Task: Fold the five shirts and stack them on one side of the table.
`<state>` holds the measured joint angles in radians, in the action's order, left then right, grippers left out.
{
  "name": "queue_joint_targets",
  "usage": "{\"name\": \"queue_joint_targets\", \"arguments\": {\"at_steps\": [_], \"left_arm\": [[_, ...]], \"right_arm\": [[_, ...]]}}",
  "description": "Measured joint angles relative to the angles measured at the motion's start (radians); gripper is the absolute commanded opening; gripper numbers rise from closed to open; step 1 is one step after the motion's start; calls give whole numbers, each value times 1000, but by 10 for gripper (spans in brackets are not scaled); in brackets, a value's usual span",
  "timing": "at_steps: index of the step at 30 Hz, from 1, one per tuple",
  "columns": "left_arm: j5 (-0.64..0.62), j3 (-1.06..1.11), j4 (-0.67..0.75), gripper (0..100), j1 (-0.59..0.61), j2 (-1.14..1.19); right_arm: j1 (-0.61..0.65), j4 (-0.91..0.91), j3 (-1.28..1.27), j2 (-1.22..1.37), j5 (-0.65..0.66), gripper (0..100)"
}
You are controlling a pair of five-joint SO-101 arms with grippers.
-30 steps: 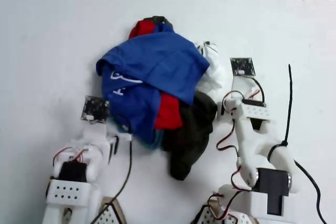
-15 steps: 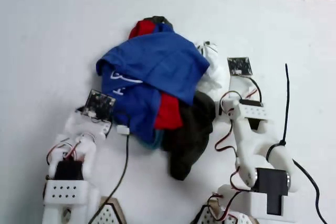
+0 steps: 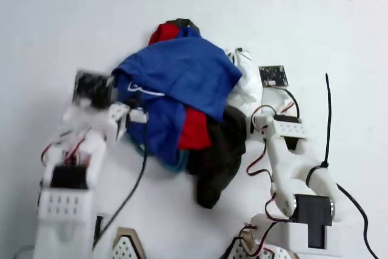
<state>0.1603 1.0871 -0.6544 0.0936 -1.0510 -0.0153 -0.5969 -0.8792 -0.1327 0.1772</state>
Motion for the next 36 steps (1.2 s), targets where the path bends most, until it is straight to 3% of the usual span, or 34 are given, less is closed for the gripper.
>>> {"name": "queue_joint_targets", "arguments": {"at_steps": [5, 10, 15, 23, 26, 29, 31, 36], "left_arm": [[-92, -288, -124, 366, -61, 402], [-265, -686, -402, 408, -126, 766], [-284, -1036, -677, 408, -183, 1094], [-284, -1389, -853, 406, -183, 1597], [-262, -1519, -942, 297, -176, 1725], [-209, -1663, -1048, 24, -158, 1824], [-189, -1748, -1092, 55, -137, 1872], [-180, -1823, -1115, 25, -9, 1919]], "right_arm": [[2, 0, 0, 0, 0, 437], [2, 0, 0, 0, 0, 437], [2, 0, 0, 0, 0, 437], [2, 0, 0, 0, 0, 437], [2, 0, 0, 0, 0, 437], [2, 0, 0, 0, 0, 437], [2, 0, 0, 0, 0, 437], [2, 0, 0, 0, 0, 437]]}}
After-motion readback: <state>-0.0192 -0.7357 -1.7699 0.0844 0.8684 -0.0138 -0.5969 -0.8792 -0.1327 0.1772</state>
